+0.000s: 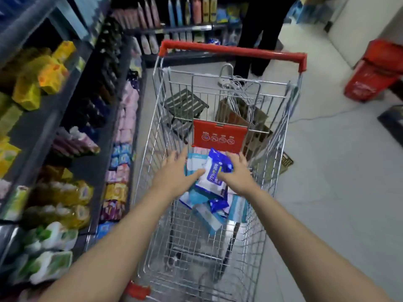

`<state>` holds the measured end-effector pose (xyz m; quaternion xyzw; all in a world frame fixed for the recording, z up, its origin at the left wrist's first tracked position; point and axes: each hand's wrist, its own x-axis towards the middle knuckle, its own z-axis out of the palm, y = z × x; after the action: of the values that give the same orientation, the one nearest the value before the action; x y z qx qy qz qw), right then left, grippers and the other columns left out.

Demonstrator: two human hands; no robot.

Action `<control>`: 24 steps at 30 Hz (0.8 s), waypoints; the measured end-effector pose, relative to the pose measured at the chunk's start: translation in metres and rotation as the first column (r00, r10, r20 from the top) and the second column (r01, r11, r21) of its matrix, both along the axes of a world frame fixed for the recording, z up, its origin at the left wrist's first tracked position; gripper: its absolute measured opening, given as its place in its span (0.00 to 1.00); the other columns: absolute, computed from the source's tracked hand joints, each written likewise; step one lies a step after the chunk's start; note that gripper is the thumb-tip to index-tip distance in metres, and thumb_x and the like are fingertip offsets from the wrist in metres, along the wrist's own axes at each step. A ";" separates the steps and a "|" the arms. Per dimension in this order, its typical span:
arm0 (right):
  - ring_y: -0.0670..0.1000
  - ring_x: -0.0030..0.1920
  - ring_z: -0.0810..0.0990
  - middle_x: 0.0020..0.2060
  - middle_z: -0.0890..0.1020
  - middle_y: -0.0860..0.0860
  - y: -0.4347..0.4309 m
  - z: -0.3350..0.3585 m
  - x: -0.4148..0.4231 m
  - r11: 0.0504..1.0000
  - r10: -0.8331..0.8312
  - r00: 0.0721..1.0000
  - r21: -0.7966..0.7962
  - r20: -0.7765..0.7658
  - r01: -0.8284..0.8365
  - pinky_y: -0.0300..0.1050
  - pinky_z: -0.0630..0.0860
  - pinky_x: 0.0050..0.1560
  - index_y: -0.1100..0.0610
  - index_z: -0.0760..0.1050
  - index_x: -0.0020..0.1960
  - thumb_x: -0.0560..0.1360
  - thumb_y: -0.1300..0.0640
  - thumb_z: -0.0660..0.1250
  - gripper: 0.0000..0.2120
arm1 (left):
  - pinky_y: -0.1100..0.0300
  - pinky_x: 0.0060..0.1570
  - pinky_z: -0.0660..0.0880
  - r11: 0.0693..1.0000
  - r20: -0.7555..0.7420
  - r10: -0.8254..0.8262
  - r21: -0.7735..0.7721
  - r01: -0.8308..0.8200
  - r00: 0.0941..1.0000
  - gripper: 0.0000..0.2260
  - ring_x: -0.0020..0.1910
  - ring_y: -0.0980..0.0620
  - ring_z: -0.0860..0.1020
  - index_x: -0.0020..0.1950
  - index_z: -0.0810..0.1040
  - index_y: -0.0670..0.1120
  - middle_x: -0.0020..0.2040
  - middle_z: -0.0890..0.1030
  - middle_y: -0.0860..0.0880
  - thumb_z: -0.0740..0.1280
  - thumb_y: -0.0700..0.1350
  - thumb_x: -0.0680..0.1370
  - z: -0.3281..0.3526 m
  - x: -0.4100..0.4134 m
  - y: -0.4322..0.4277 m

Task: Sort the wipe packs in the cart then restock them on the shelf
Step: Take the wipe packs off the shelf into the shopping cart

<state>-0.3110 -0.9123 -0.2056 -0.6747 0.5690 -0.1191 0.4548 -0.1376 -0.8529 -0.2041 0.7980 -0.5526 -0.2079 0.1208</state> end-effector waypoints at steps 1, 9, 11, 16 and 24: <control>0.55 0.75 0.58 0.75 0.59 0.59 -0.008 -0.009 -0.006 0.998 0.066 0.991 0.020 -0.113 -0.064 0.46 0.58 0.72 0.59 0.62 0.74 0.72 0.60 0.69 0.33 | 0.46 0.70 0.63 0.997 0.096 -0.033 0.078 0.026 0.995 0.39 0.74 0.43 0.60 0.77 0.53 0.52 0.76 0.59 0.44 0.60 0.69 0.73 -0.006 0.004 -0.006; 0.57 0.68 0.68 0.70 0.68 0.58 -0.017 0.007 0.020 0.943 0.295 0.877 -0.032 -0.379 -0.331 0.47 0.66 0.67 0.59 0.61 0.73 0.75 0.53 0.67 0.31 | 0.49 0.68 0.63 0.999 0.453 0.054 -0.028 -0.046 0.890 0.40 0.72 0.45 0.63 0.76 0.57 0.50 0.73 0.64 0.45 0.55 0.73 0.71 0.022 0.055 -0.001; 0.57 0.70 0.66 0.73 0.63 0.57 -0.011 0.035 0.047 0.911 0.321 0.867 -0.125 -0.382 -0.392 0.49 0.64 0.69 0.57 0.58 0.75 0.75 0.53 0.67 0.33 | 0.47 0.71 0.57 0.993 0.514 0.115 -0.041 -0.110 0.850 0.40 0.75 0.43 0.56 0.77 0.54 0.51 0.76 0.58 0.44 0.52 0.73 0.72 0.046 0.070 0.015; 0.58 0.74 0.59 0.76 0.54 0.58 0.041 0.127 0.129 0.772 0.435 0.871 -0.403 -0.228 -0.491 0.48 0.59 0.71 0.49 0.50 0.78 0.75 0.55 0.66 0.37 | 0.44 0.71 0.55 0.931 0.600 0.363 -0.266 -0.249 0.713 0.41 0.75 0.40 0.55 0.77 0.59 0.50 0.77 0.57 0.42 0.53 0.72 0.70 0.118 0.107 0.092; 0.54 0.69 0.66 0.77 0.53 0.53 0.232 0.208 0.250 0.483 0.744 0.651 -0.553 -0.149 -0.679 0.45 0.69 0.56 0.46 0.48 0.77 0.77 0.57 0.63 0.36 | 0.46 0.72 0.51 0.739 0.548 0.665 -0.388 -0.551 0.507 0.41 0.76 0.42 0.50 0.78 0.48 0.51 0.78 0.50 0.43 0.59 0.68 0.72 0.200 0.176 0.320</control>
<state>-0.0606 -0.6804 0.0022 -0.9429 0.1494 -0.1196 0.2725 0.0386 -0.5326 -0.0037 0.9470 -0.2562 0.1877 0.0491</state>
